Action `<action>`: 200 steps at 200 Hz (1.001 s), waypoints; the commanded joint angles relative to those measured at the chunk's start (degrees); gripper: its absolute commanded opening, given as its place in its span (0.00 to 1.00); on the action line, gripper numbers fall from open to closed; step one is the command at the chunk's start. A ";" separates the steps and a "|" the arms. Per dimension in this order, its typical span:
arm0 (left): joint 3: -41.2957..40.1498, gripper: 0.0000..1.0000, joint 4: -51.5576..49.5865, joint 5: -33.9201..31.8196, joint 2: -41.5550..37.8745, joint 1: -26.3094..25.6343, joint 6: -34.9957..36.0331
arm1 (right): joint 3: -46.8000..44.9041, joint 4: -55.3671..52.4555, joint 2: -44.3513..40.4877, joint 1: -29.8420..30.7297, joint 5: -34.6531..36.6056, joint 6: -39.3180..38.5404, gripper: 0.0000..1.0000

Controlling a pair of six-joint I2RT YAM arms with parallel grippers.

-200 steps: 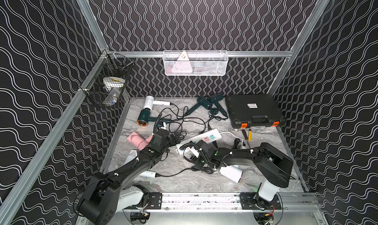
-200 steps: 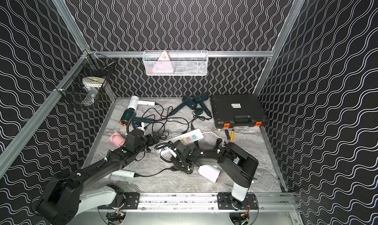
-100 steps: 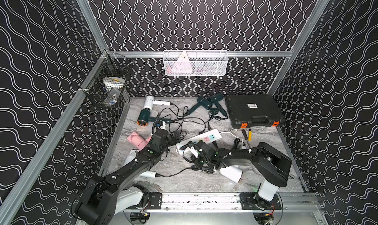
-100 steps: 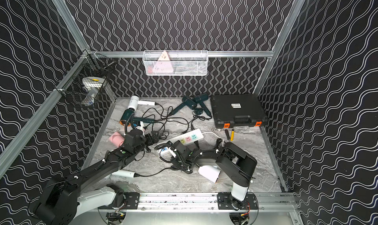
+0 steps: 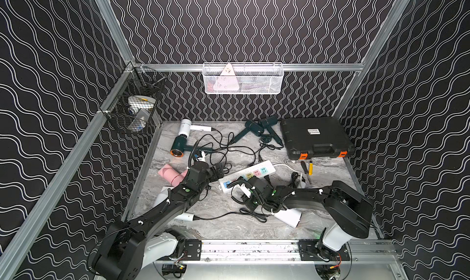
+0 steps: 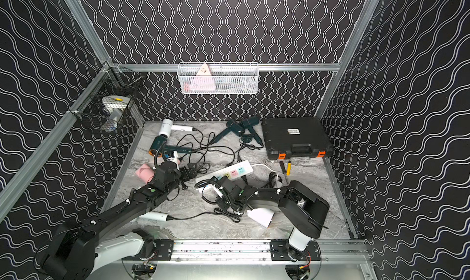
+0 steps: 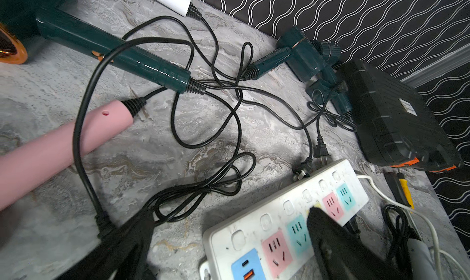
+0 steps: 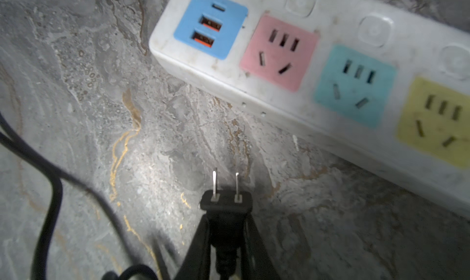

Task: Charge the blow dryers
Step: Pick up the plug from the center of the board.

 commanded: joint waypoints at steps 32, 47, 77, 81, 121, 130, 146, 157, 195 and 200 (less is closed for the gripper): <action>-0.29 0.99 1.48 -1.33 -0.68 0.05 0.63 | 1.10 -1.82 -2.49 0.05 4.07 2.59 0.00; -0.39 0.99 1.70 -1.24 -0.57 0.10 0.62 | 1.60 -2.65 -3.40 0.05 4.12 3.59 0.00; -0.10 0.99 1.97 -0.25 0.50 0.06 0.15 | 2.19 -4.76 -5.73 0.05 4.27 5.49 0.00; -0.07 0.99 2.01 -0.14 0.54 0.10 0.11 | 2.23 -5.03 -6.06 0.05 4.37 5.65 0.00; 0.58 0.99 2.36 1.52 2.06 0.06 -0.05 | 1.70 -6.73 -9.03 -0.45 4.59 6.17 0.00; 1.08 0.99 2.28 2.26 2.85 0.08 -0.06 | 1.70 -6.89 -9.15 -0.65 4.41 6.23 0.00; 2.00 0.99 2.10 3.89 4.41 0.10 -0.06 | 1.78 -7.24 -9.07 -1.07 4.22 6.58 0.00; 2.61 0.99 2.10 5.06 5.39 0.12 0.11 | 1.88 -7.53 -8.98 -1.24 4.05 6.88 0.00; 5.16 0.99 0.97 8.95 9.65 0.34 -2.20 | 2.21 -9.34 -8.59 -1.71 2.67 7.28 0.00; 5.46 0.99 1.04 9.73 10.46 0.38 -3.02 | 2.38 -9.65 -8.46 -1.68 2.54 7.15 0.00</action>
